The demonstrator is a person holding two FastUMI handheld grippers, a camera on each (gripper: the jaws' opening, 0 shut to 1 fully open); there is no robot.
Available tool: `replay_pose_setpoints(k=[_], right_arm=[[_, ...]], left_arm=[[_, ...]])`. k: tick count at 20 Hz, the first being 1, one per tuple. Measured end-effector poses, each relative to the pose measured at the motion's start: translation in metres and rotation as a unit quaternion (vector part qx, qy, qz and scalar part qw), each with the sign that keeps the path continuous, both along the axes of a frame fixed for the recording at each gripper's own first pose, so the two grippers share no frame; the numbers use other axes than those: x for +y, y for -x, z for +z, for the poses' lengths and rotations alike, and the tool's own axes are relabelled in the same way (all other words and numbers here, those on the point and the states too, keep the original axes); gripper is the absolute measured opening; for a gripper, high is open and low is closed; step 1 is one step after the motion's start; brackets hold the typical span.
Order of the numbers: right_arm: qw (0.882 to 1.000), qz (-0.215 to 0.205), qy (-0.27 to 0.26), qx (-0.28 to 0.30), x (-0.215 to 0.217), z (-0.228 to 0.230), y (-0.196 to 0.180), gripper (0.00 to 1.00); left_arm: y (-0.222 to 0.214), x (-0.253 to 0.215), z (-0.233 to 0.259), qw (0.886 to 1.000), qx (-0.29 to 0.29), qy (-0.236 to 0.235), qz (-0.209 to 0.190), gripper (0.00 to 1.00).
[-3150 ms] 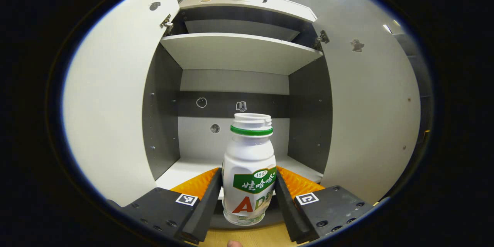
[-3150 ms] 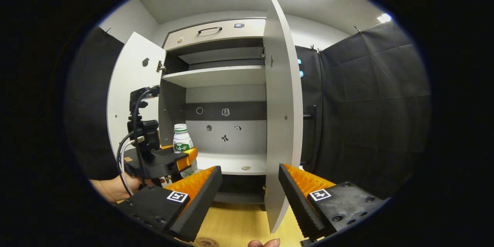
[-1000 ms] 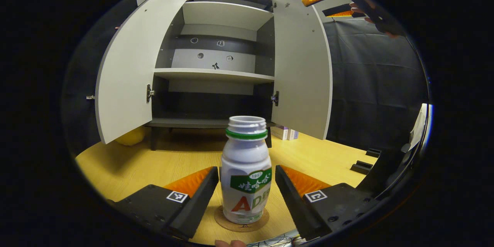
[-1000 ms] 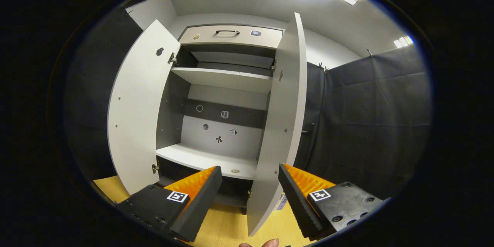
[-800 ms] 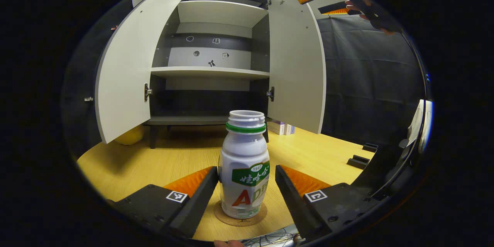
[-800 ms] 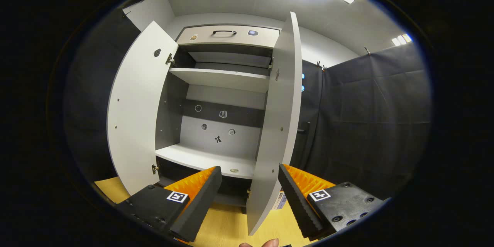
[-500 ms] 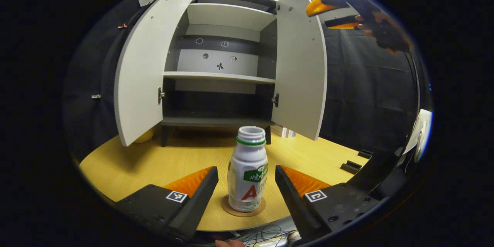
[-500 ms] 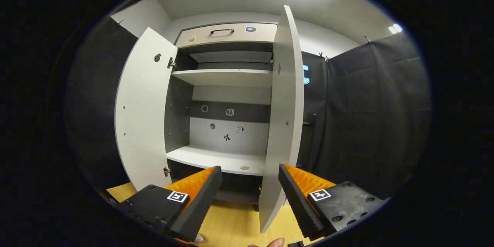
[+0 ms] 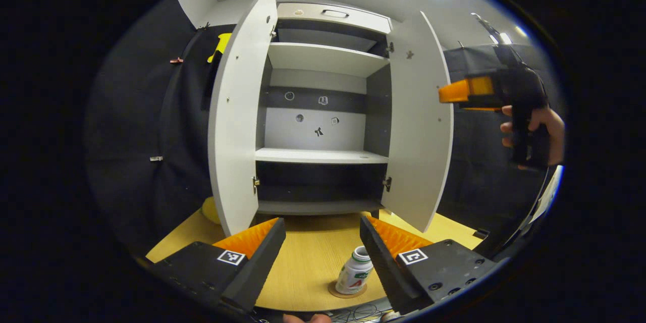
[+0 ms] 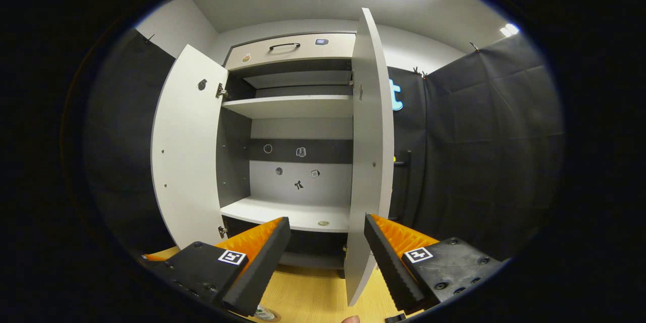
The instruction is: Grasp the bottle in the cabinet with the left hand and place it on the coaster, then close the right door with the right hand and the left door with the left hand.
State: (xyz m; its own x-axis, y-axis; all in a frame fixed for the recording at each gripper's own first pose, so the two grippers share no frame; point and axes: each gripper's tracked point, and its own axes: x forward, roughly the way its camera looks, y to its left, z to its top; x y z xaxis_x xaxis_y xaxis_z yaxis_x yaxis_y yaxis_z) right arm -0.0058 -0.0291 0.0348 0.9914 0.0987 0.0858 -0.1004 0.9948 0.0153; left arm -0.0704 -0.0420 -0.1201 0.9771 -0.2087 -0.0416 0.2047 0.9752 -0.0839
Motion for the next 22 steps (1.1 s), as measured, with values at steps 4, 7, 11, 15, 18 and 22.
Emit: replay_pose_setpoints(k=[4, 7, 11, 15, 18, 22], right_arm=[[1.0, -0.011, 0.011, 0.003, -0.006, -0.001, 0.0, 0.98], [0.999, -0.006, -0.027, 0.034, -0.007, -0.007, 0.005, 0.97], [0.999, -0.028, -0.02, 0.032, -0.039, -0.002, 0.006, 0.98], [0.997, -0.063, -0.012, 0.04, -0.086, -0.002, -0.007, 0.98], [0.994, -0.102, -0.017, 0.039, -0.126, -0.002, -0.024, 0.98], [0.99, -0.131, -0.017, 0.044, -0.163, -0.012, -0.052, 0.98]], left_arm=[[-0.008, 0.039, 0.057, 0.999, -0.009, -0.005, 0.041, 0.94], [-0.014, 0.053, 0.098, 0.998, -0.029, -0.012, 0.052, 0.94], [-0.023, 0.054, 0.125, 0.998, -0.029, 0.008, 0.052, 0.95], [-0.039, 0.055, 0.133, 0.997, -0.033, -0.002, 0.065, 0.94], [-0.048, 0.053, 0.132, 0.996, -0.034, -0.022, 0.074, 0.94], [-0.059, 0.046, 0.133, 0.995, -0.037, -0.021, 0.086, 0.94]])
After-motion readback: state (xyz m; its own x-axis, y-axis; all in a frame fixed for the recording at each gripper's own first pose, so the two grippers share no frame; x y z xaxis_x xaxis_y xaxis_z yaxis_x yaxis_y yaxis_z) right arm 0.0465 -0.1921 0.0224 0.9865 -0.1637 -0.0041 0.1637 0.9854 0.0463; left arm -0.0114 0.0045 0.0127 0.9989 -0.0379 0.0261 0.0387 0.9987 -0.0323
